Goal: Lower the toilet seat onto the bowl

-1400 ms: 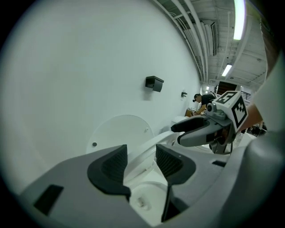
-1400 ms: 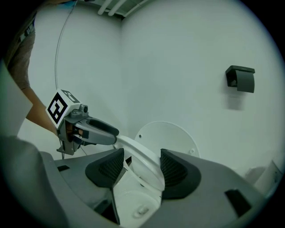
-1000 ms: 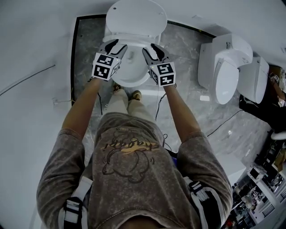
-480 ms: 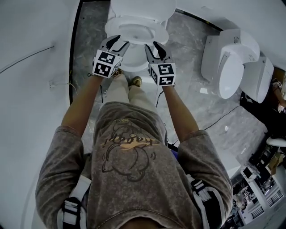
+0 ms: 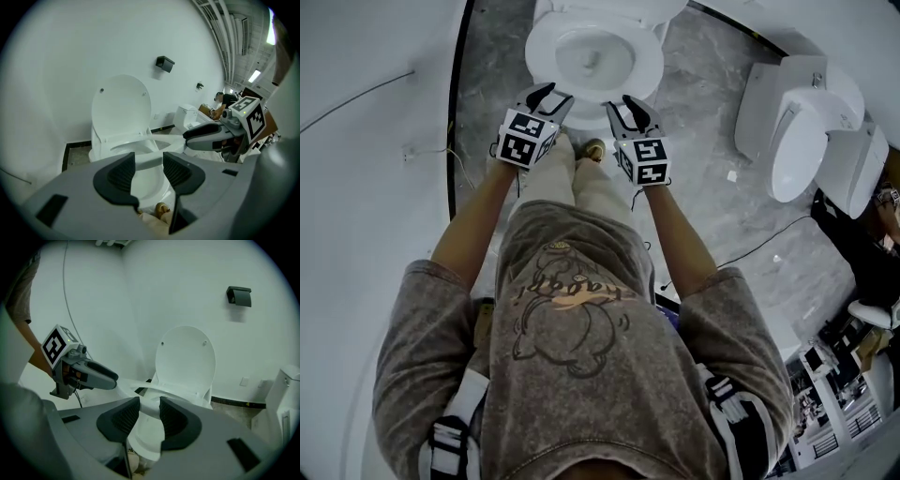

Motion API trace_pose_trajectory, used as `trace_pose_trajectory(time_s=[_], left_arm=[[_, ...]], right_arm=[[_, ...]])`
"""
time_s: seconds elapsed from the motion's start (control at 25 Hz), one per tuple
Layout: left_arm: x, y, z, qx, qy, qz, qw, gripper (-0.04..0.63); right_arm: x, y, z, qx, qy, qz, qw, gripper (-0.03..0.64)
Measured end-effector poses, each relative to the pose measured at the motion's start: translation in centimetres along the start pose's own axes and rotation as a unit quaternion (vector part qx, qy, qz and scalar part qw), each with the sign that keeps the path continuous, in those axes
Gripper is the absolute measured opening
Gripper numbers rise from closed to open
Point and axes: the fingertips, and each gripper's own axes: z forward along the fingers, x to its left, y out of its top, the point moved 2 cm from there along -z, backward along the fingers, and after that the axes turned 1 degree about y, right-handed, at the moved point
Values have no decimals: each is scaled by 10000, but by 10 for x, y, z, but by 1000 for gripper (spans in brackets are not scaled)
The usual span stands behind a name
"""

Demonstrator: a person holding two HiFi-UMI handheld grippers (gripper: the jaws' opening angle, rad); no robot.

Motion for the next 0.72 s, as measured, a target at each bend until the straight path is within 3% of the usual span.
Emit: trace_pose_trajectory(time_s=[0.28,0.72], left_arm=[[-6,-79,18,765,-122,-287,9966,189],[-4,-195,80,1554,-275,-702,9850,189]], right_arm=[[18,-76,18,725,149,484,9961,149],[21,-194,71,1750,326,774,9810,149]])
